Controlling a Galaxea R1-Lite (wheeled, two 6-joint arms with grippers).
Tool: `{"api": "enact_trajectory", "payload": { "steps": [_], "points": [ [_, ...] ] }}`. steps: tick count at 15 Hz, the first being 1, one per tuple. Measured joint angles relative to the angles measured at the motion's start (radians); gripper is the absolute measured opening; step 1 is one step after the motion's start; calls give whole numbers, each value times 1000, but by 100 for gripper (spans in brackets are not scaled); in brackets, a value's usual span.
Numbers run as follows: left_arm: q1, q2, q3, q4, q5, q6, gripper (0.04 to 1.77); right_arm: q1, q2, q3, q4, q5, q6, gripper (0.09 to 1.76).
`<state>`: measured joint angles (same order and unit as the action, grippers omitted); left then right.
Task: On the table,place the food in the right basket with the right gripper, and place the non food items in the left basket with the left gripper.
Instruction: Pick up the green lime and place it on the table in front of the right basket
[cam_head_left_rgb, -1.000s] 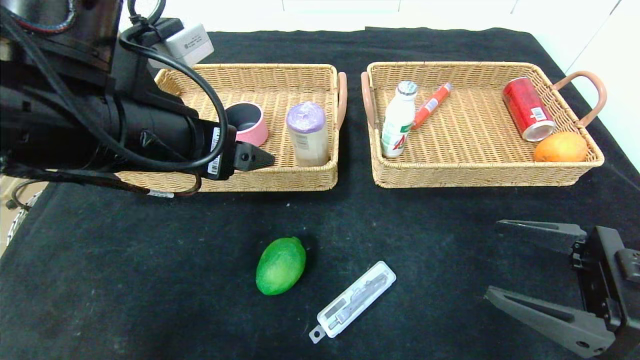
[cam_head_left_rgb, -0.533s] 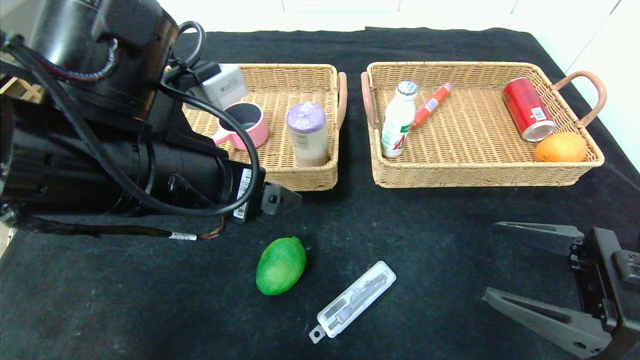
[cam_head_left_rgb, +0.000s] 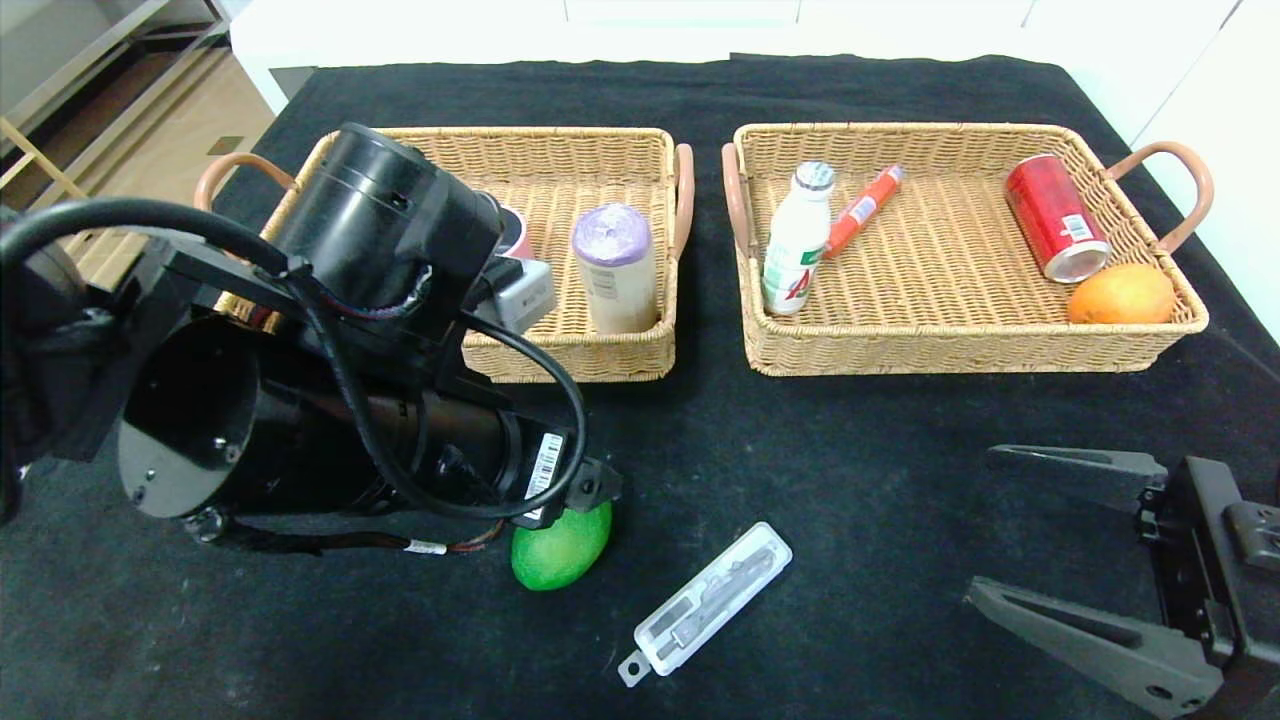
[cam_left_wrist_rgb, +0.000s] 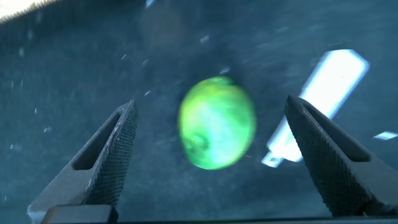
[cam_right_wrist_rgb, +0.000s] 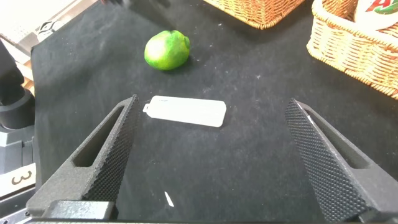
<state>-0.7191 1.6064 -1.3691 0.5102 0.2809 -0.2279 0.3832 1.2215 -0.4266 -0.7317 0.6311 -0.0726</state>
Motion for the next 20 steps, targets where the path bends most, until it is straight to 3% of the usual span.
{"api": "enact_trajectory", "payload": {
  "steps": [16,17,20],
  "points": [
    [-25,111,57,-3,10,-16,172,4,10,4,-1,0,-6,171],
    [-25,115,57,-3,11,-15,163,4,10,5,0,0,-13,171],
    [-24,122,63,-4,8,-15,116,4,13,6,0,0,-17,171]
  ]
}}
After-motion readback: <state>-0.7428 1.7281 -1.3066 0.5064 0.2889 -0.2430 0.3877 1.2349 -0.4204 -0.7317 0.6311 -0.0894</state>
